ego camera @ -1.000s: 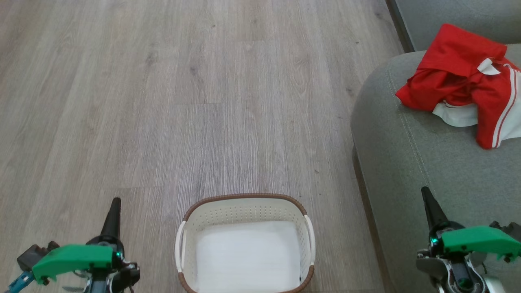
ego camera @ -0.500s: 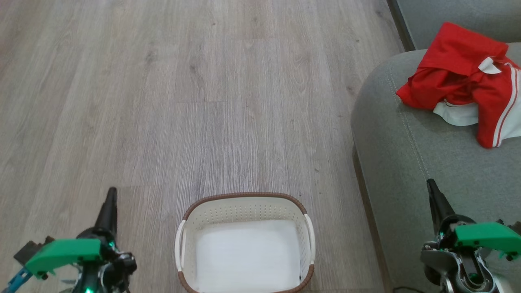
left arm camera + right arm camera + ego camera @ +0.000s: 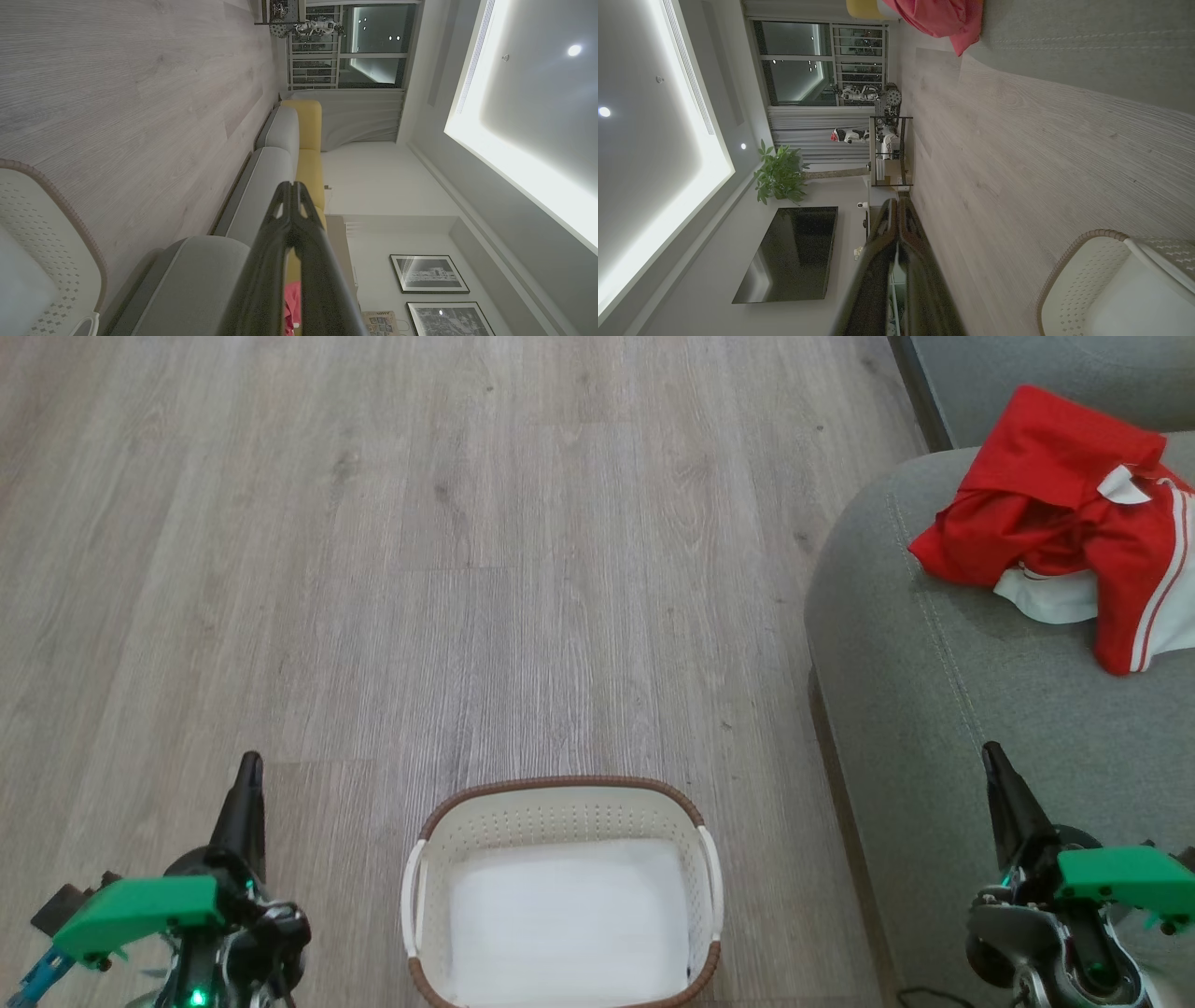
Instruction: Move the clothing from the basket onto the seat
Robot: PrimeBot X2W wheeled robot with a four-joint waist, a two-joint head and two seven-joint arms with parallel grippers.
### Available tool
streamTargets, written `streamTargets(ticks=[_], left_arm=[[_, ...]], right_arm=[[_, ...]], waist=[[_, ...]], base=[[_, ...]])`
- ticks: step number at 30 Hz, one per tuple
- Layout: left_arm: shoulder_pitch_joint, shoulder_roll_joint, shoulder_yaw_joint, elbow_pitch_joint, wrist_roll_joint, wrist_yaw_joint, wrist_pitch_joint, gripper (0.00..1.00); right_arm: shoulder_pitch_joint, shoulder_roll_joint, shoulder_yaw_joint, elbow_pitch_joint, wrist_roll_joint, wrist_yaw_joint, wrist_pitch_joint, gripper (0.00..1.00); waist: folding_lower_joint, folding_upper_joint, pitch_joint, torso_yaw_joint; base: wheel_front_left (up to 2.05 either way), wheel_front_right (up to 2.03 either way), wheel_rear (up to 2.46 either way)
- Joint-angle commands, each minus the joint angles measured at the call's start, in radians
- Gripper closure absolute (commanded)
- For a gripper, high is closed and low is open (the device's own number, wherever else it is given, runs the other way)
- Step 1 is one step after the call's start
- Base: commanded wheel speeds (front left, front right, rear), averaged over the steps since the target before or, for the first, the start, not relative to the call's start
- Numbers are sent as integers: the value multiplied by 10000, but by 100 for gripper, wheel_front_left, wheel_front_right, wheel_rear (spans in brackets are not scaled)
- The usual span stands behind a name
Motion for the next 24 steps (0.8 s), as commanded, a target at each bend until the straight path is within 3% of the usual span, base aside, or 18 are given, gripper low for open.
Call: streamTargets(ticks=[1,24], left_arm=[[-497,83,369,-272,-19,-65,83,100],[-496,83,366,-273,-22,-65,81,100]], right_arm=[[-552,-26,170,-397,59,-2,44,100],[-552,-26,171,-397,59,-2,44,100]], waist=[[0,0,-1,0],[0,0,-1,0]], base=[[0,0,0],[0,0,0]])
